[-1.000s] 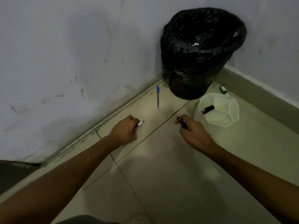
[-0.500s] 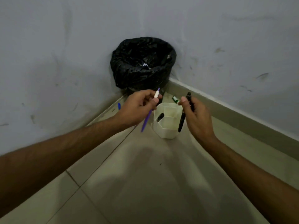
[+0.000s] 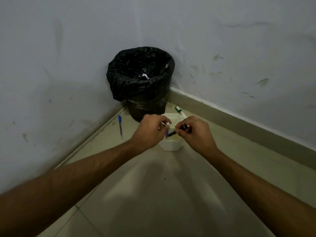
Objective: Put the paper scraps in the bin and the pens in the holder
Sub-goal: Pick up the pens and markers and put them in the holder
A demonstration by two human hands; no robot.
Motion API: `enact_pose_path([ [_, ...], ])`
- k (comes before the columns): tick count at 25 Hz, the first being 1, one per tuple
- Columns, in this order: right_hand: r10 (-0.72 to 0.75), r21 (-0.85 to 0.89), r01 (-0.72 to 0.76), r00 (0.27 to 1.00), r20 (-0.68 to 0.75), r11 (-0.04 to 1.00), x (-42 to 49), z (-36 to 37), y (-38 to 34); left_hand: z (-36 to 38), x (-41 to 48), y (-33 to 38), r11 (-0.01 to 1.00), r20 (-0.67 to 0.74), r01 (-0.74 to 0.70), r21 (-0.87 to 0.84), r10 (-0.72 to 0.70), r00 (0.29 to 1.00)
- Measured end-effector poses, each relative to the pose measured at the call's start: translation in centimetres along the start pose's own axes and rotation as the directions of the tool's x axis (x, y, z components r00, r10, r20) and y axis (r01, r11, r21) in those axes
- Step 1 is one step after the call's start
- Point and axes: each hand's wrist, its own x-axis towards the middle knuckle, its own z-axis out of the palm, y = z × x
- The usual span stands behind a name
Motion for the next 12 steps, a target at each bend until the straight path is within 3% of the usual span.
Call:
enact_pose_path([
  [3, 0.019, 0.000, -0.019, 0.997, 0.073, 1.000, -0.5, 0.4, 0.5, 0.7, -0.5, -0.2, 0.995, 0.085, -0.052, 0.085, 0.045, 0.995],
  [8, 0.012, 0.025, -0.015, 0.995, 0.095, 1.000, -0.6, 0.6, 1.0, 1.1, -1.0, -0.9, 0.995, 0.073, -0.024, 0.095, 0.017, 0.997],
  [12, 0.022, -0.006, -0.022, 0.994, 0.104, 1.000, -0.4, 0.8, 1.6, 1.3, -1.0, -0.9, 0.974, 0.106, -0.082, 0.209, 0.061, 0.993],
])
